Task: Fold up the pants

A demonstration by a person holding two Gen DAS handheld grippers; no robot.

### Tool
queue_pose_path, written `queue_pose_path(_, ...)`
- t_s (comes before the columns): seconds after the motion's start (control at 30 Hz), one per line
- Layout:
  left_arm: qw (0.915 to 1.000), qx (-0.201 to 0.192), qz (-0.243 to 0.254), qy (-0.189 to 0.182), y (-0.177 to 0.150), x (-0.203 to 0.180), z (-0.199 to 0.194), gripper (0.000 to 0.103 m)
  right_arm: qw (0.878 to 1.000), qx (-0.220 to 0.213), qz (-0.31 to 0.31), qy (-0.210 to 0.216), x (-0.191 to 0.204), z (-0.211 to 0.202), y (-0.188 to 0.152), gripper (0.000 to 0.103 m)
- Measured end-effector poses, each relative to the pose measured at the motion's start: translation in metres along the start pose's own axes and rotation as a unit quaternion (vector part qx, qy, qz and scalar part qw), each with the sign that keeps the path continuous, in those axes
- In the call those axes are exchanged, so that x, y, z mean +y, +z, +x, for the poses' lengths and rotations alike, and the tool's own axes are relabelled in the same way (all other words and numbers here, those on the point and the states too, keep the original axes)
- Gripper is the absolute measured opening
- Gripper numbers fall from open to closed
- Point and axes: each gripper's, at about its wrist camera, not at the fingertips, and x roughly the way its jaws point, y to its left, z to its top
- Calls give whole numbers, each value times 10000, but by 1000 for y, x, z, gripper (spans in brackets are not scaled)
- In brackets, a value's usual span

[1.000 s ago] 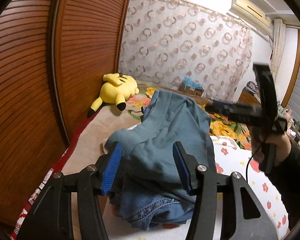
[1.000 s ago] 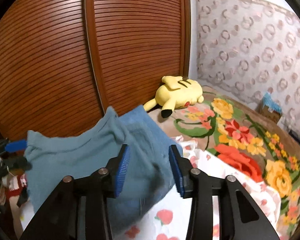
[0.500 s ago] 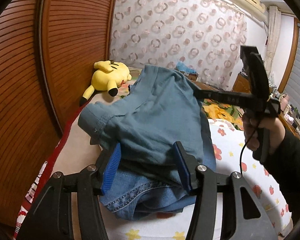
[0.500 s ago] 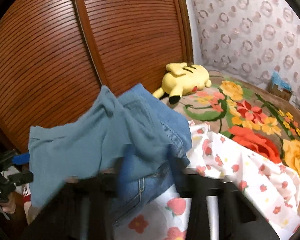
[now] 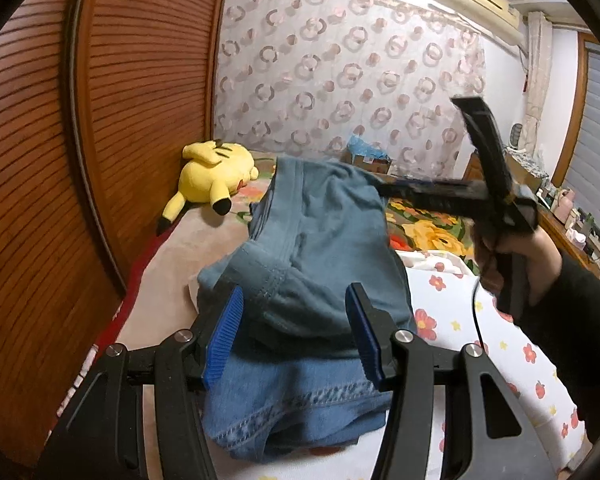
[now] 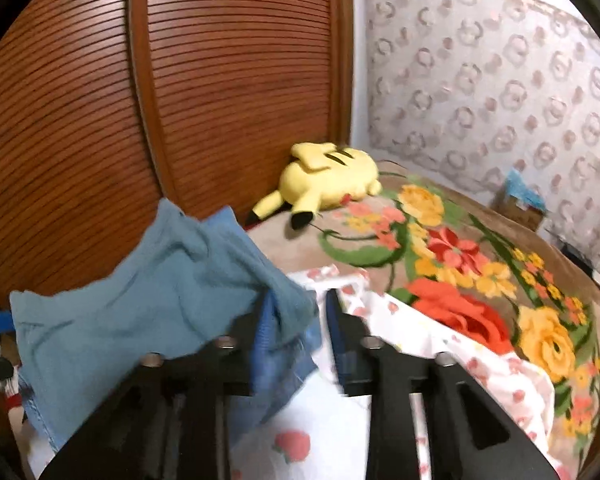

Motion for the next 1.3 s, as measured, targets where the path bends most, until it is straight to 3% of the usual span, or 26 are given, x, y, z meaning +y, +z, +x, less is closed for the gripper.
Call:
queue_pose_path(0.13, 9998, -78, 150, 102, 9, 3, 8, 54, 9995, -128, 86, 280, 22, -31, -11, 32)
queue_pose_path(0.37, 9979, 365, 202, 487, -1, 22, 31, 54, 9950, -45, -153, 984, 72, -62, -40, 32)
queue_pose_path(0.57, 9962, 716, 83, 491, -23, 32, 46, 54, 9956, 340, -89, 867, 88, -49, -62, 32)
queue_pose_path(0.77, 9975, 594, 60, 381, -26, 26, 29, 54, 9953, 348, 188, 881, 90, -56, -61, 32)
queue_pose_path(1.3, 9987, 114, 444, 215, -27, -18, -31, 63, 9975, -173, 545, 425, 98, -153, -110, 32)
